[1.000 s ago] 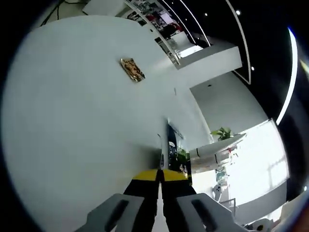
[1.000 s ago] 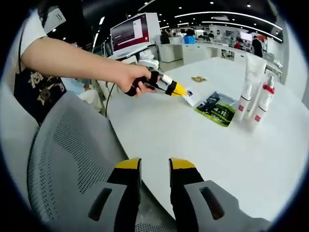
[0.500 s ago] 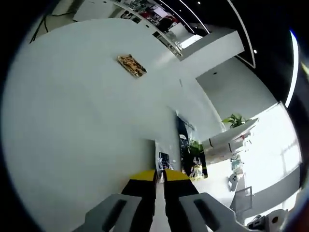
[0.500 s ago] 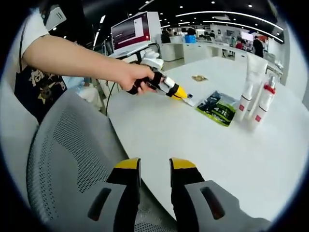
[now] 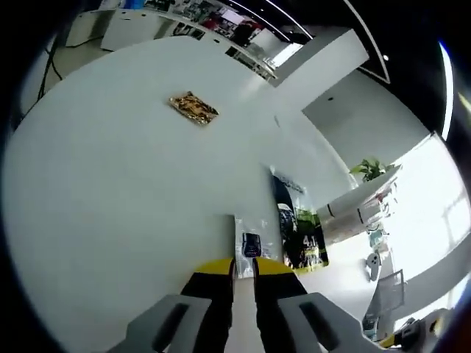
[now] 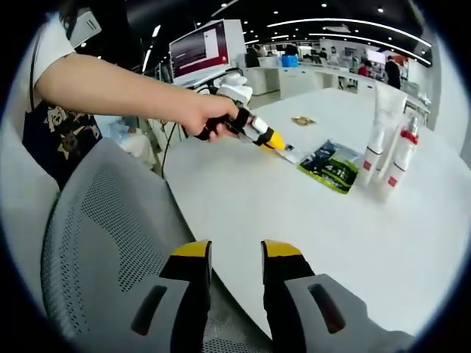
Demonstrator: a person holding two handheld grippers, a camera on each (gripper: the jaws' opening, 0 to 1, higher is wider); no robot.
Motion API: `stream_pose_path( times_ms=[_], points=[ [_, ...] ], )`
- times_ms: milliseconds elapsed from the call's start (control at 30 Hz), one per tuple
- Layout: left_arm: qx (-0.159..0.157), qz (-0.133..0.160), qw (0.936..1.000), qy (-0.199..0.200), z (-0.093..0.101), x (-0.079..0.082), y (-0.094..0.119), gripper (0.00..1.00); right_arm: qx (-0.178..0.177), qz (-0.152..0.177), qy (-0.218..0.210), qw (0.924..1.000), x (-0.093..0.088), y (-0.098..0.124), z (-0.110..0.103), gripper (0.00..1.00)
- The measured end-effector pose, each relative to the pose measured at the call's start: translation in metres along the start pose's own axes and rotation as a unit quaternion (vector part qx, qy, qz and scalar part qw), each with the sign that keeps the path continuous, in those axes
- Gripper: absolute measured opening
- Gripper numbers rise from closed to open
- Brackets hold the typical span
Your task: Arrange the skincare products in the storage area until every visible bottle or jar stands upright without overlapping.
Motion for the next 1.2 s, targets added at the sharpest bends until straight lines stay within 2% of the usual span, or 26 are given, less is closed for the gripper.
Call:
stream_pose_path(
  times_ms=[200,367,467,667,700,867,933,1000,1033,1200],
  points=[
    [0.008,-0.001,0.9999,-0.013,-0.001,0.003,0.002,0.12,0.001,-0.003,0.002,1.0000,-0.001,0.000,0.000,0.25],
    [0.014,0.010,0.9997,-0.020,-0.001,0.009,0.005,0.20,0.000,-0.004,0.003,1.0000,-0.001,0.000,0.000,0.25],
    [0.011,0.000,0.9997,-0.022,0.000,0.007,0.005,0.20,0.000,-0.005,0.003,1.0000,-0.001,0.000,0.000,0.25],
    [0.025,-0.012,0.9985,-0.047,0.003,0.007,0.006,0.20,0.001,-0.008,0.002,1.0000,-0.002,-0.001,0.000,0.24],
    [0.029,-0.027,0.9947,-0.095,0.004,0.006,0.006,0.21,0.002,-0.009,0.002,1.0000,-0.003,-0.001,0.000,0.24],
    [0.035,-0.045,0.9870,-0.151,0.013,0.005,0.003,0.28,0.002,-0.011,0.002,0.9999,-0.003,-0.001,0.000,0.24],
    [0.038,-0.060,0.9776,-0.198,0.014,0.003,0.002,0.31,0.000,-0.012,0.002,0.9999,-0.003,-0.001,0.001,0.24],
    [0.039,-0.065,0.9749,-0.209,0.015,0.002,0.002,0.32,0.000,-0.012,0.002,0.9999,-0.003,-0.001,0.001,0.24],
    [0.033,-0.072,0.9706,-0.227,0.017,-0.001,0.001,0.32,-0.001,-0.013,0.002,0.9999,-0.004,-0.001,0.001,0.24],
    [0.031,-0.083,0.9632,-0.254,0.017,-0.005,0.001,0.31,-0.001,-0.014,0.003,0.9999,-0.004,-0.001,0.001,0.24]
  ],
)
Point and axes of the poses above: the point that each gripper's makers call its tool centre point, and the gripper's own axes: y roughly backward along the fingers, z roughly to its right, x roughly out of its top, the point moved 6 cm from there along y, roughly backward along the fingers, and after that the axes turned 11 degrees about z, right-handed, at the moved point
